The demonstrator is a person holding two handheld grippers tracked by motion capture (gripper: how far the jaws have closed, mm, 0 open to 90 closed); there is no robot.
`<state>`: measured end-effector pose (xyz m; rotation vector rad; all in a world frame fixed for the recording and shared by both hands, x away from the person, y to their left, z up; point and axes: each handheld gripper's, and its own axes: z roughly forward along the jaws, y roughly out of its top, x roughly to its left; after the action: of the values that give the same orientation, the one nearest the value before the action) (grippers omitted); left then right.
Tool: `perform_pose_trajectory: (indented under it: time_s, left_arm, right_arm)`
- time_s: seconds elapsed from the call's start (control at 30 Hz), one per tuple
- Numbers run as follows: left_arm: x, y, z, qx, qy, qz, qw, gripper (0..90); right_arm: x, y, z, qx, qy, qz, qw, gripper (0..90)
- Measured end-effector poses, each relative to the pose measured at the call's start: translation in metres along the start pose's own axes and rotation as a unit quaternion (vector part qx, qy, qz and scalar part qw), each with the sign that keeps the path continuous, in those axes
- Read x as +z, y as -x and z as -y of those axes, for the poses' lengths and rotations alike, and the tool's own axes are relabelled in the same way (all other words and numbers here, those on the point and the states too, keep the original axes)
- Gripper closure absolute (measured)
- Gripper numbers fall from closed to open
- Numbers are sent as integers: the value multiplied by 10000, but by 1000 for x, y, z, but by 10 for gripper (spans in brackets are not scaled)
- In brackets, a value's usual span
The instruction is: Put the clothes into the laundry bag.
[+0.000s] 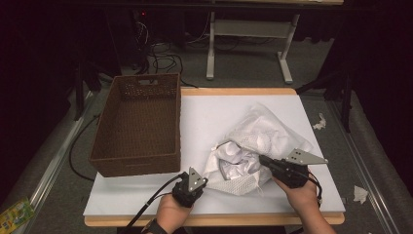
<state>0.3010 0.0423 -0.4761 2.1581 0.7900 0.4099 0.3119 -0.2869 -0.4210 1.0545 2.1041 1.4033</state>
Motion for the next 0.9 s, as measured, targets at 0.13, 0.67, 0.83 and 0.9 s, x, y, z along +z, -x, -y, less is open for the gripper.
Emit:
perform_pose_trajectory:
  time_s: [0.13, 0.67, 0.83, 0.9]
  left_arm:
    - [-3, 7, 1, 102, 99, -42, 9999, 840]
    - [32, -15, -43, -145, 443, -403, 9981, 393]
    - [42, -24, -42, -516, 284, -542, 9968, 731]
    - [41, -25, -41, -509, 317, -635, 9962, 873]
  right_arm:
    - [2, -3, 0, -55, -58, 89, 9999, 895]
    - [-31, 29, -4, 500, 419, 914, 9937, 517]
    - [-14, 32, 6, 752, -11, 694, 9948, 367]
    - [-6, 29, 10, 705, -259, 678, 9949, 427]
